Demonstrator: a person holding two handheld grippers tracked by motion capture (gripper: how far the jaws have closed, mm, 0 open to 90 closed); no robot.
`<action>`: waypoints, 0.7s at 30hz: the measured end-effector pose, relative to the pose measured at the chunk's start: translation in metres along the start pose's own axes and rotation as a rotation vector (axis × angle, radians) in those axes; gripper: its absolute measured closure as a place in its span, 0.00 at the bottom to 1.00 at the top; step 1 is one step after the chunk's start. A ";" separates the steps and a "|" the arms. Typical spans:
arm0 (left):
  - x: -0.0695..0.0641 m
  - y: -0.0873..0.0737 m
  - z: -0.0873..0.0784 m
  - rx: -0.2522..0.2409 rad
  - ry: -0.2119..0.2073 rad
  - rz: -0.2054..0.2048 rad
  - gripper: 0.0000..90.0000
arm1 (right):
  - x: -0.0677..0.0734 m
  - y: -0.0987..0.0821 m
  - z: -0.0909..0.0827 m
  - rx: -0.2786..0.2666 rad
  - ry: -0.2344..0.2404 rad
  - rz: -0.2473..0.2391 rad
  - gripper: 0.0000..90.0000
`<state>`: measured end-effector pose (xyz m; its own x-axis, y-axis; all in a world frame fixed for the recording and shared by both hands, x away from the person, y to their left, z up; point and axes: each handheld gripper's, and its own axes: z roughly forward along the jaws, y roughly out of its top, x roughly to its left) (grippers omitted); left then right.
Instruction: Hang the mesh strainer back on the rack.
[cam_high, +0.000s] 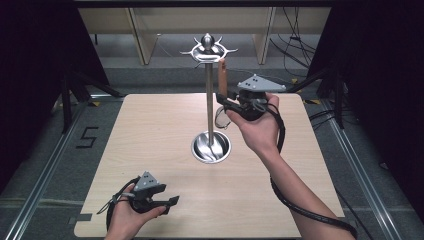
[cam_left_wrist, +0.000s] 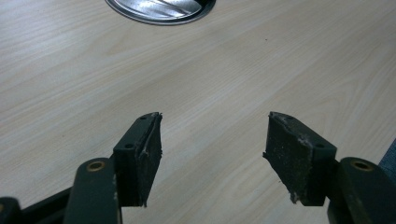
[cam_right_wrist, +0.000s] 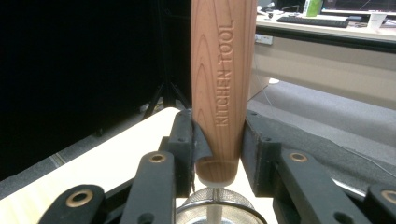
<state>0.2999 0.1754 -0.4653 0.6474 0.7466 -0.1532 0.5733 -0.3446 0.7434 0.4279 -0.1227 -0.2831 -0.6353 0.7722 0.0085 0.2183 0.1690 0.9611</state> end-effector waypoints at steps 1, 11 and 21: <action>-0.001 0.000 0.000 -0.005 -0.003 -0.010 0.39 | 0.002 -0.001 0.000 0.014 0.001 0.026 0.76; 0.003 0.000 0.002 0.011 -0.003 0.003 0.39 | 0.001 0.002 -0.001 0.006 -0.005 -0.012 0.71; 0.002 0.000 0.001 0.005 -0.002 0.004 0.39 | 0.001 0.000 -0.014 0.001 -0.010 -0.053 0.54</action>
<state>0.3017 0.1765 -0.4660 0.6506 0.7441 -0.1521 0.5737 -0.3503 0.7404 0.4172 -0.1307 -0.2796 -0.6386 0.7682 -0.0448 0.1853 0.2101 0.9600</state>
